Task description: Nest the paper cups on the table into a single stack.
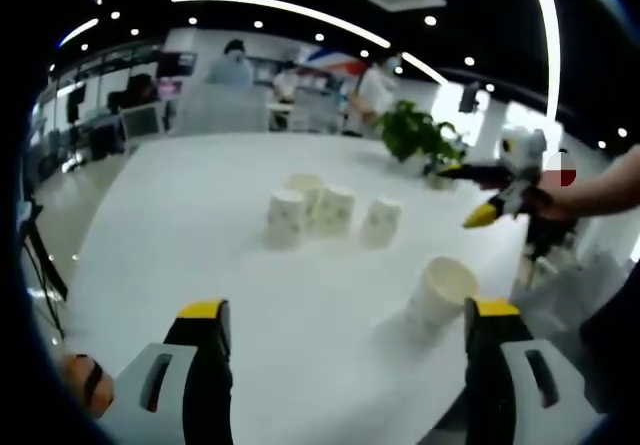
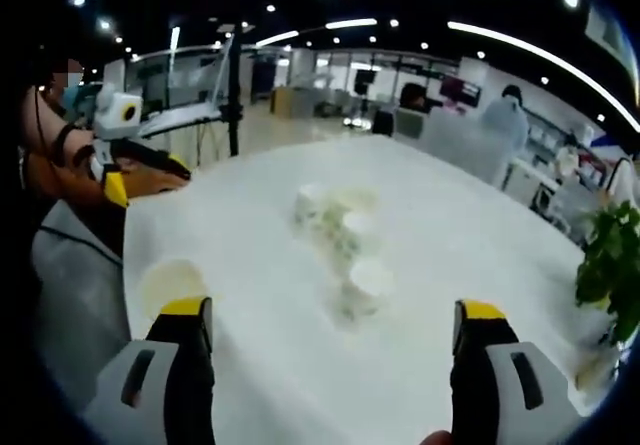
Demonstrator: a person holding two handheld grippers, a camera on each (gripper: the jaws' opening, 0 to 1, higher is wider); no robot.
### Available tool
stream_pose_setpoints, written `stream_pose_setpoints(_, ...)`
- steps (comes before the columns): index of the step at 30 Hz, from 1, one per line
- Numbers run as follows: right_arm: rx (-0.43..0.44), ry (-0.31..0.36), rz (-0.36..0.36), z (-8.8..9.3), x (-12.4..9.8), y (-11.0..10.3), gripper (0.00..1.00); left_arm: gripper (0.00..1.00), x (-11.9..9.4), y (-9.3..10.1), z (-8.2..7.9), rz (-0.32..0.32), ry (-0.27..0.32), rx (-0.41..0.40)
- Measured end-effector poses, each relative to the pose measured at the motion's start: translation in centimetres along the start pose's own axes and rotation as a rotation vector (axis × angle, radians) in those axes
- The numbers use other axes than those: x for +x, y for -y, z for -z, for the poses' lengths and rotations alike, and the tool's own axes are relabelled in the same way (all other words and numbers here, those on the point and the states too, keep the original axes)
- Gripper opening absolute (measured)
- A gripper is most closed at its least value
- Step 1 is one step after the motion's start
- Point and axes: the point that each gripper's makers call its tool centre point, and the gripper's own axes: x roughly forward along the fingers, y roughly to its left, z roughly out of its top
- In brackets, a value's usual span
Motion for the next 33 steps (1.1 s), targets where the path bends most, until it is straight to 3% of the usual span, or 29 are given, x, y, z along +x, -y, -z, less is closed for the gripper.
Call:
stream_pose_setpoints(19,-0.013,-0.039,-0.028,0.8,3.8,0.8,0.93,0.97,-0.6,-0.2,0.8,-0.016,-0.015,-0.019)
stream_pose_setpoints(23,-0.004,-0.044,-0.03,1.0,4.4,1.2,0.92,0.97,-0.7,-0.2,1.0,-0.023,-0.019,-0.021)
stream_pose_setpoints(27,0.0,-0.05,-0.031,1.3,4.8,1.6,0.85,0.97,-0.8,-0.1,0.9,-0.025,-0.011,-0.023)
stream_pose_setpoints(33,0.04,-0.043,-0.023,1.2,5.3,2.3,0.85,0.97,-0.8,-0.2,1.1,-0.026,-0.017,-0.023)
